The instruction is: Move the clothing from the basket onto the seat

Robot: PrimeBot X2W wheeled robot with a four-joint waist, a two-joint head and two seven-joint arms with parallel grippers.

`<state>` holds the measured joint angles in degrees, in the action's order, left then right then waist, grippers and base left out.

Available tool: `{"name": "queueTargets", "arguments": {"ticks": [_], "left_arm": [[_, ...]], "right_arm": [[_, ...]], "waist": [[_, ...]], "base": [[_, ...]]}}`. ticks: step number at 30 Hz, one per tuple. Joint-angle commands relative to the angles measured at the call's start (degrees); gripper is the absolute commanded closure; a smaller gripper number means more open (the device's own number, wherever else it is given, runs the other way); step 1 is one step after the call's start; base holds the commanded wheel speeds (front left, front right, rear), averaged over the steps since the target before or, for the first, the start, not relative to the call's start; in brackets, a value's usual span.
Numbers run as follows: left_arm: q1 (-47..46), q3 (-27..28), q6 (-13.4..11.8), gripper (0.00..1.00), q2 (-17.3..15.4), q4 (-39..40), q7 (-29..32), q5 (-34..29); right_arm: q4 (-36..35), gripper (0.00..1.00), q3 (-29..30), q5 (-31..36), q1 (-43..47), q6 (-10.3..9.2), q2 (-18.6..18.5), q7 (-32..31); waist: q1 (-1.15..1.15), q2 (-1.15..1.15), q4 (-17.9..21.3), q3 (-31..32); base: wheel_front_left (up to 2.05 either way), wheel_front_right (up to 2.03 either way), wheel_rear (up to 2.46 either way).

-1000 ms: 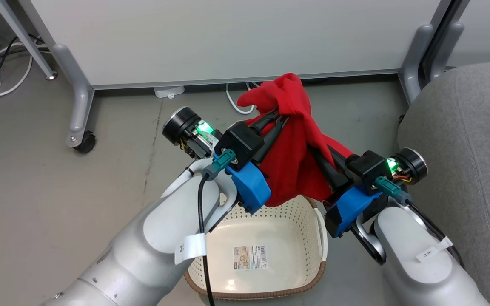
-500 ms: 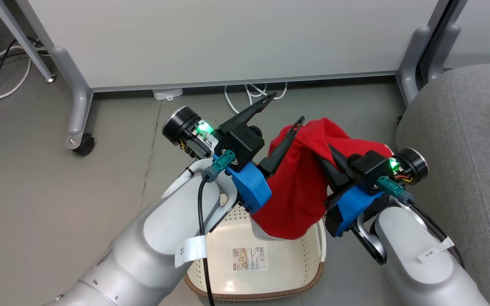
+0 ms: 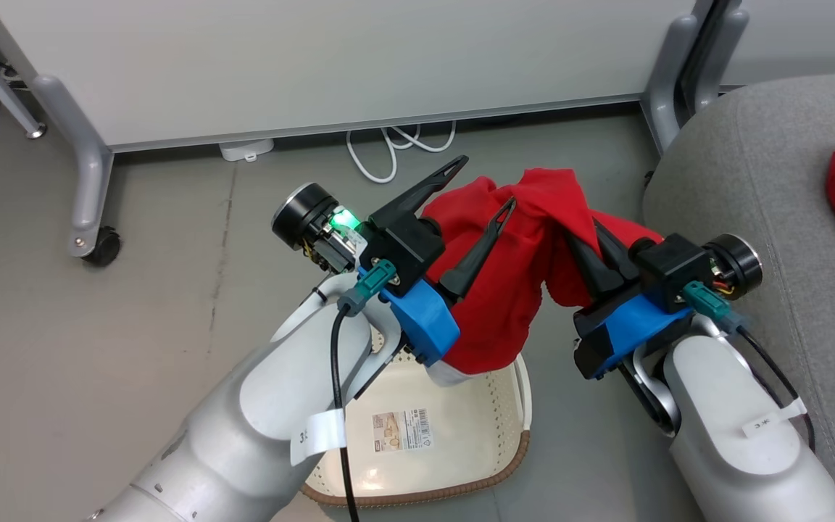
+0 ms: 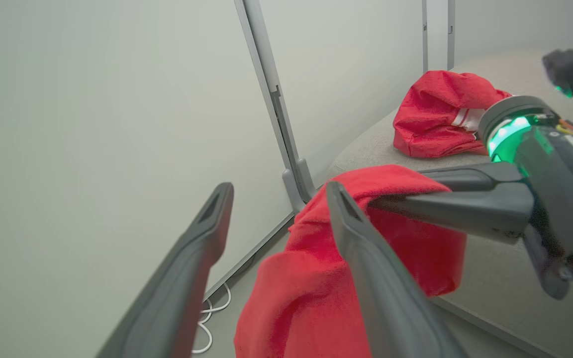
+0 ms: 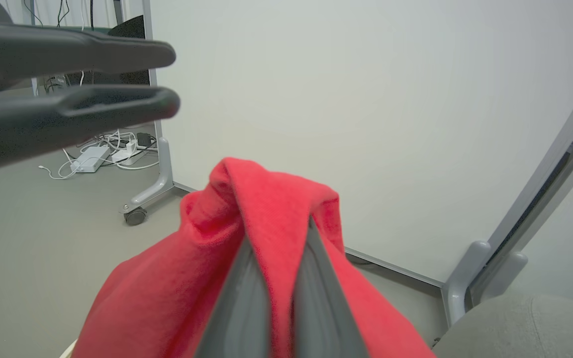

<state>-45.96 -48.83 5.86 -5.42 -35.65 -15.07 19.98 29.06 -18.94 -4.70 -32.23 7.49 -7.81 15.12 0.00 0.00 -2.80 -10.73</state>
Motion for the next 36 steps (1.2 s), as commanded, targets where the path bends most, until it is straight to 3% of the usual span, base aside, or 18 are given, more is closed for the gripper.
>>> {"name": "queueTargets", "arguments": {"ticks": [1, 21, 36], "left_arm": [[0.61, 0.33, -0.08, 0.0, -0.38, 0.29, -0.15, -0.4], [2.72, 0.17, 0.53, 0.0, -0.93, 2.6, -0.15, -2.66], [4.28, -1.25, 1.08, 0.0, -0.34, 2.41, -0.15, -3.56]], "right_arm": [[-0.66, 1.0, 0.63, -0.3, 0.96, 0.01, -0.37, 0.05], [-12.87, 1.0, 14.67, 0.55, 8.06, 0.01, -1.16, 0.06], [-18.3, 1.0, 22.42, 0.92, 16.67, 0.01, 0.42, 0.06]], "waist": [[0.0, 0.0, 0.97, -0.59], [0.0, 0.0, 13.91, -4.67], [0.0, 0.0, 19.37, -5.16]], "base": [[0.0, 0.0, 0.0], [0.0, 0.0, 0.0], [0.0, 0.0, 0.0]]}}
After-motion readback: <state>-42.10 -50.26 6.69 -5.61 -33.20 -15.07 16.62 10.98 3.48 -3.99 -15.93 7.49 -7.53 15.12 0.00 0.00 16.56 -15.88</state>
